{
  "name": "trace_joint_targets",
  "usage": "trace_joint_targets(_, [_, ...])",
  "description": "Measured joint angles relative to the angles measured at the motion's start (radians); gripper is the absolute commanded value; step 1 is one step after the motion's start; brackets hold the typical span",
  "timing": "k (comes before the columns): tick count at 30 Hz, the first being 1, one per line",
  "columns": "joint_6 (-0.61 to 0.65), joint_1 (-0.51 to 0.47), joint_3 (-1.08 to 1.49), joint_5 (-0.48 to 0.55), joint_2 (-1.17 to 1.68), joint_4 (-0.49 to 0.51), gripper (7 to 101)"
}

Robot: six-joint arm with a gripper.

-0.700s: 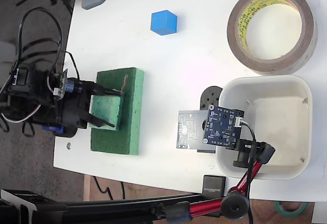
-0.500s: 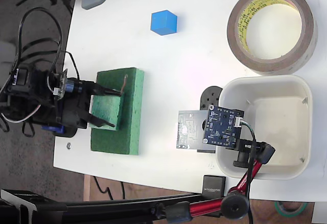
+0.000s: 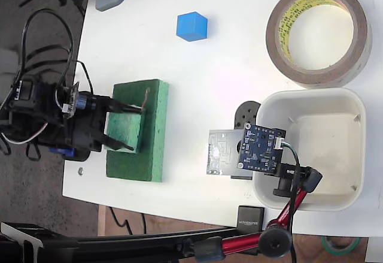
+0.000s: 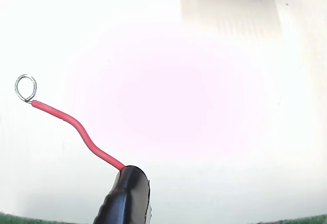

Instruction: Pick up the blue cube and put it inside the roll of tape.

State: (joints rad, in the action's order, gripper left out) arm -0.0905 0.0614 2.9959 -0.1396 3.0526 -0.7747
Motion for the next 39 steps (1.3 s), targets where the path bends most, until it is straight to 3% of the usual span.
trace_joint_targets(9, [-0.032,0.032,-0.066,-0.029,-0.017,-0.008,100.3])
trace_joint_targets(22, [-0.215,0.364,-0.468,-0.278,-0.537,0.026,100.3])
trace_joint_targets(28, [-0.328,0.557,-0.569,-0.420,-0.761,0.147,100.3])
trace_joint_targets(33, [-0.407,0.614,-0.778,-0.457,-1.026,0.061,100.3])
trace_joint_targets(39, [-0.495,0.673,-0.867,-0.479,-1.177,0.087,100.3])
